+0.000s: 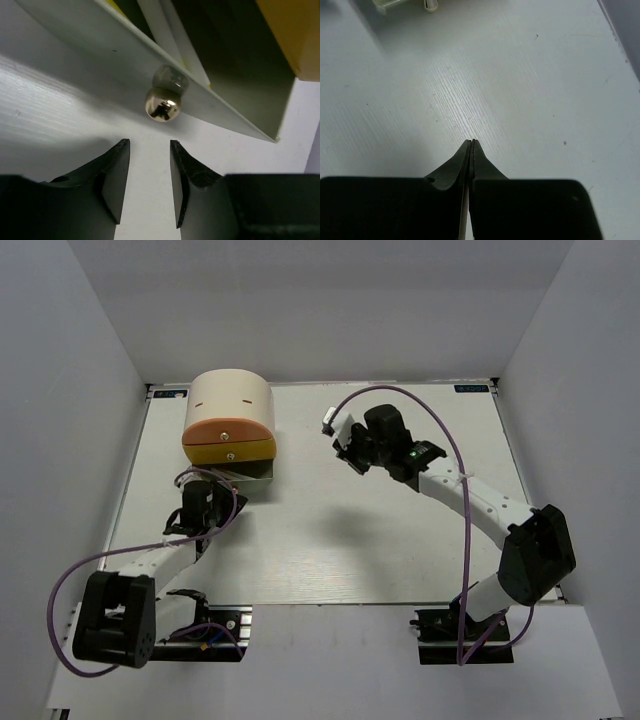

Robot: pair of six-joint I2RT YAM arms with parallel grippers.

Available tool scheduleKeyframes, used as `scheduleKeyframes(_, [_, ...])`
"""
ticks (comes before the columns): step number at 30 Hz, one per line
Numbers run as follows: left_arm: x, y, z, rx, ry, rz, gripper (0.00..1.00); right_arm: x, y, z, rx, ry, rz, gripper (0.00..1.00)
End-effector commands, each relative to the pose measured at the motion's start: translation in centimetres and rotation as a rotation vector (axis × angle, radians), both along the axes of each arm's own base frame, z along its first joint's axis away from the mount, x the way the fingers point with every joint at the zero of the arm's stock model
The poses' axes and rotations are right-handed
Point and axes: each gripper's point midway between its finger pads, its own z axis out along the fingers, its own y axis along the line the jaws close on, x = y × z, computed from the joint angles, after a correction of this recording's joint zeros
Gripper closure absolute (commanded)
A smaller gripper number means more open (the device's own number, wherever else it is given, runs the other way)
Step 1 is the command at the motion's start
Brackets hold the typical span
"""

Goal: Sort the stationery into containers
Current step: Close the drawer in the storage box.

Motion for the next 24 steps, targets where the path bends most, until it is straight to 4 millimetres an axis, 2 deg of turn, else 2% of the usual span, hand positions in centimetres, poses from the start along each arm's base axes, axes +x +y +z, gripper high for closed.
scheduleKeyframes(1, [2.1, -0.2, 1.4, 0.003, -0.074, -0.011, 0.52, 0.2, -1.1, 1.6, 0.051, -0.013, -0.027, 1.00])
scheduleKeyframes(6, [4.0, -0.3, 1.9, -0.012, -0.105, 0.011, 0.50, 0.3, -2.2, 1.6, 0.062, 0.001, -0.045, 1.00])
scheduleKeyframes(9, [4.7, 0.0, 2.1, -0.032, -0.125, 0.048, 0.50, -0.4, -3.0, 0.2, 0.054, 0.042, -0.045, 1.00])
scheduleKeyframes(11, [5.1, 0.0, 2.3, -0.058, -0.133, 0.074, 0.49, -0.8, -3.3, 0.2, 0.061, 0.048, -0.044, 1.00])
scheduleKeyframes(12, [5.4, 0.1, 2.5, -0.064, -0.145, 0.088, 0.49, -1.0, -3.5, -0.4, 0.054, 0.060, -0.044, 1.00])
scheduleKeyframes(24, [7.6, 0.0, 1.8, -0.175, -0.138, 0.187, 0.47, -2.0, -4.9, -1.6, 0.037, 0.078, -0.045, 1.00])
